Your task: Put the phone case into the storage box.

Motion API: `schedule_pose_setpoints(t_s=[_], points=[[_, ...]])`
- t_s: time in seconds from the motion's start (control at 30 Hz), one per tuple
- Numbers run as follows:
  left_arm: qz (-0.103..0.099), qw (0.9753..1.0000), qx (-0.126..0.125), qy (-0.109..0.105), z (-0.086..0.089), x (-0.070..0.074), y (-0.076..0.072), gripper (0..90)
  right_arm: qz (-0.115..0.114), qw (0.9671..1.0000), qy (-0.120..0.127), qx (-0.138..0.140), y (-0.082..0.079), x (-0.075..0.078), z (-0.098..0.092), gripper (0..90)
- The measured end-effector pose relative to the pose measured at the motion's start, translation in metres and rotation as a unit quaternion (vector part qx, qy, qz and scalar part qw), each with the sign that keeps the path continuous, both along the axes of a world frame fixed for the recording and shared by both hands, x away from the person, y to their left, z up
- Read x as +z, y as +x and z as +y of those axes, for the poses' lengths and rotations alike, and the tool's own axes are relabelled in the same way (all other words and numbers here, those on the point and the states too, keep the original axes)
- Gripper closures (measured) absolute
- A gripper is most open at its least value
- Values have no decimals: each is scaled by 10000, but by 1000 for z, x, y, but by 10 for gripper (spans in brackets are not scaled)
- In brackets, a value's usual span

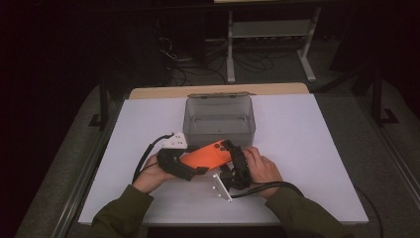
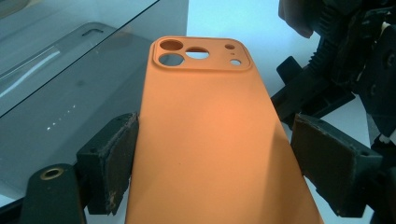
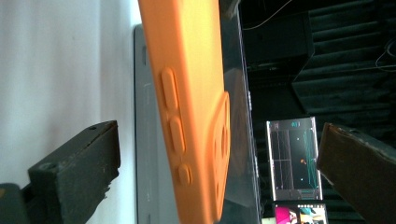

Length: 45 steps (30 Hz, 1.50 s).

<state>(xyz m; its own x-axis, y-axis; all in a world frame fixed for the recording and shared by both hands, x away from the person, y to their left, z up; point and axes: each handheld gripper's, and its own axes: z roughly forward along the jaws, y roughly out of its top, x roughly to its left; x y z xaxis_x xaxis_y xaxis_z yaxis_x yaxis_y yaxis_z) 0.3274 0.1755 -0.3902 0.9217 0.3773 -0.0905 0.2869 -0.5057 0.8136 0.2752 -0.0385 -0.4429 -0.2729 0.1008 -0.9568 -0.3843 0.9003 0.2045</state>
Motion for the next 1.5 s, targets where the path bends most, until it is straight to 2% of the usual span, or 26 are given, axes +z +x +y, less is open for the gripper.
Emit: schedule_pose_setpoints(t_s=[0.3,0.57,0.93,1.27,1.5], points=[[-5,10000,25,-24,1,1,0,168,-126,9999,16,103,1,0,12,0],[6,10000,42,-17,0,0,1,168,-449,9987,-113,188,-3,-6,17,0],[8,10000,21,9,-1,-1,1,168,-677,9970,-239,295,-6,-9,21,0],[17,10000,17,17,-3,-2,1,168,-778,9960,-288,343,-9,-9,25,1],[13,10000,9,20,-3,-1,1,168,-840,9956,-309,289,-10,-10,27,47]])
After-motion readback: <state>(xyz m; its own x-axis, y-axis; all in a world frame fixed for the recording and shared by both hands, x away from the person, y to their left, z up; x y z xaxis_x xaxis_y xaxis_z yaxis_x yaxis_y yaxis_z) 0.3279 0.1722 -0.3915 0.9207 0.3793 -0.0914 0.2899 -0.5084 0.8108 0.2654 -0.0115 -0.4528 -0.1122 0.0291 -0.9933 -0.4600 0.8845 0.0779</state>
